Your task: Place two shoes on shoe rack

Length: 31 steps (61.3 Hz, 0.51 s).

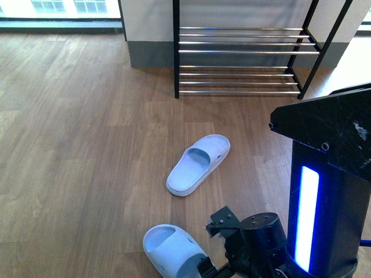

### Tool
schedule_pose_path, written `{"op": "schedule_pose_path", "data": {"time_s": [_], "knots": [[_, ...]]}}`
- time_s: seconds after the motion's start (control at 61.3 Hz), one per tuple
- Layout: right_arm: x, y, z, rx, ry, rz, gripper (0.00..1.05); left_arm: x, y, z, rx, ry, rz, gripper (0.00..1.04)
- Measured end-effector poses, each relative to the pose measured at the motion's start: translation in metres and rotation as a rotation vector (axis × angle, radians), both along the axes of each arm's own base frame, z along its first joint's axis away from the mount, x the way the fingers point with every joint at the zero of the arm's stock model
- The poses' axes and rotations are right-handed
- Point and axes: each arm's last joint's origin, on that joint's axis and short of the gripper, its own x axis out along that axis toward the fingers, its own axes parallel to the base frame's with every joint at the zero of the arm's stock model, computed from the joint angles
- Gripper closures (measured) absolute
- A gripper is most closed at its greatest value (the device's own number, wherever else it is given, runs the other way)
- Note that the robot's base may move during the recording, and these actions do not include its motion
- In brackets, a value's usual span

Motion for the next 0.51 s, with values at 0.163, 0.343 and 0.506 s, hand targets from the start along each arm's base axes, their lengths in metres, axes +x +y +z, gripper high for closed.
{"op": "schedule_pose_path", "data": {"time_s": [0.163, 0.343, 0.506], "knots": [[0.010, 0.003, -0.011, 0.033, -0.005, 0.003, 0.09, 0.000, 0.000, 0.000, 0.000, 0.000, 0.000, 0.09], [0.013, 0.004, -0.019, 0.088, -0.005, 0.011, 0.21, 0.000, 0.000, 0.000, 0.000, 0.000, 0.000, 0.09], [0.010, 0.002, -0.017, 0.123, -0.020, 0.006, 0.45, 0.000, 0.000, 0.000, 0.000, 0.000, 0.000, 0.09]]}}
